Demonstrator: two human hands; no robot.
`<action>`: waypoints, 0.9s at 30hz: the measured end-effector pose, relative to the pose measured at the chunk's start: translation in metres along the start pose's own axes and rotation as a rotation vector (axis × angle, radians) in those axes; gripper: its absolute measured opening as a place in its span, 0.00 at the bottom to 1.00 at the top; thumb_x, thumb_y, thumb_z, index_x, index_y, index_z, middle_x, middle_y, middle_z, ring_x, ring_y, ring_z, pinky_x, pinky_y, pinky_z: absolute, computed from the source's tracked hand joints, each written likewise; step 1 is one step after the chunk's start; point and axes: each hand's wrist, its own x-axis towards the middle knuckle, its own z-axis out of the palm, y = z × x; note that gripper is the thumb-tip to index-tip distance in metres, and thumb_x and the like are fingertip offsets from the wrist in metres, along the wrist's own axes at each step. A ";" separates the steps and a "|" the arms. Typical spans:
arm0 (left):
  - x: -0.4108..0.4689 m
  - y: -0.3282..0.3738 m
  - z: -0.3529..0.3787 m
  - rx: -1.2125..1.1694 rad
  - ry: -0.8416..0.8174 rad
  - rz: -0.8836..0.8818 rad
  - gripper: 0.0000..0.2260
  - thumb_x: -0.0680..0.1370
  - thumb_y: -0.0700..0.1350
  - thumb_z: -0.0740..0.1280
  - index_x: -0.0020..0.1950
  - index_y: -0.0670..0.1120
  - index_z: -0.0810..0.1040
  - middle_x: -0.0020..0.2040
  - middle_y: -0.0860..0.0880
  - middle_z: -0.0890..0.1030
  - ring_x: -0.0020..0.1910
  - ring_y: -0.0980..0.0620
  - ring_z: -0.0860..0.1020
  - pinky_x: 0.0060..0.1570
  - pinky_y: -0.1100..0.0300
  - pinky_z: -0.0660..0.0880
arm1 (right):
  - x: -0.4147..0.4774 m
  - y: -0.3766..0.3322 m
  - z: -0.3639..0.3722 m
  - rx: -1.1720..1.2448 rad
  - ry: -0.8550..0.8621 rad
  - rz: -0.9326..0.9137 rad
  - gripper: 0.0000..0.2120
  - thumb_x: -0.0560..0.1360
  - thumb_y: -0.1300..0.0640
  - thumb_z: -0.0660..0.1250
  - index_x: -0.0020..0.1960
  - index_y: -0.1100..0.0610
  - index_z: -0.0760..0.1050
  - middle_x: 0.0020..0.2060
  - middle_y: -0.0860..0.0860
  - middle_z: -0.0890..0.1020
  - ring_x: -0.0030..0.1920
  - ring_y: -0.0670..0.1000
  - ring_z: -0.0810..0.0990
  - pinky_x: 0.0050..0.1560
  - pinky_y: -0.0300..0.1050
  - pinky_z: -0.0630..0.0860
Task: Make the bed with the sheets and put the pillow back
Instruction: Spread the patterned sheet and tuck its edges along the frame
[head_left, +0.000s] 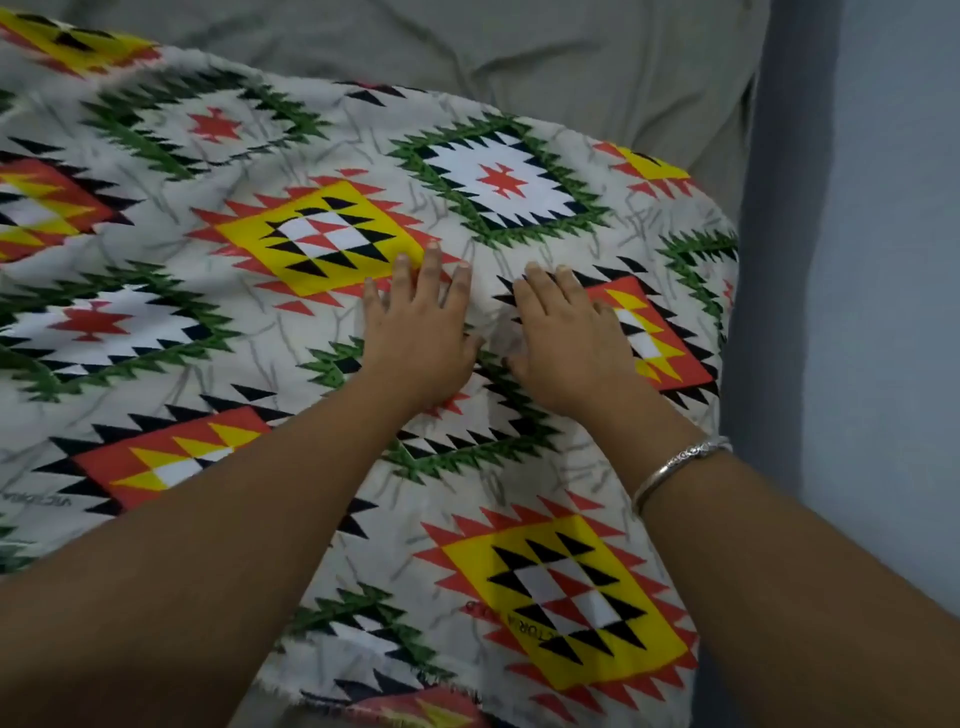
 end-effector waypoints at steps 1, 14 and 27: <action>0.002 -0.007 0.001 0.006 -0.012 0.002 0.33 0.79 0.62 0.53 0.77 0.51 0.43 0.78 0.45 0.41 0.76 0.39 0.43 0.70 0.36 0.48 | 0.006 -0.003 0.002 -0.003 -0.042 -0.013 0.34 0.79 0.46 0.57 0.77 0.56 0.43 0.77 0.51 0.44 0.77 0.55 0.42 0.73 0.59 0.53; 0.043 -0.038 -0.019 -0.189 -0.283 -0.168 0.59 0.60 0.70 0.72 0.73 0.61 0.31 0.78 0.52 0.41 0.75 0.36 0.40 0.60 0.22 0.50 | 0.074 -0.030 -0.025 -0.120 -0.274 0.022 0.62 0.66 0.51 0.77 0.74 0.54 0.27 0.70 0.58 0.62 0.61 0.61 0.73 0.53 0.52 0.74; 0.099 -0.018 -0.043 0.047 -0.248 -0.310 0.37 0.71 0.59 0.68 0.75 0.52 0.56 0.71 0.42 0.60 0.68 0.33 0.59 0.63 0.25 0.48 | 0.114 -0.011 -0.028 -0.193 -0.303 -0.124 0.56 0.62 0.33 0.71 0.77 0.52 0.45 0.64 0.55 0.71 0.61 0.59 0.72 0.58 0.57 0.67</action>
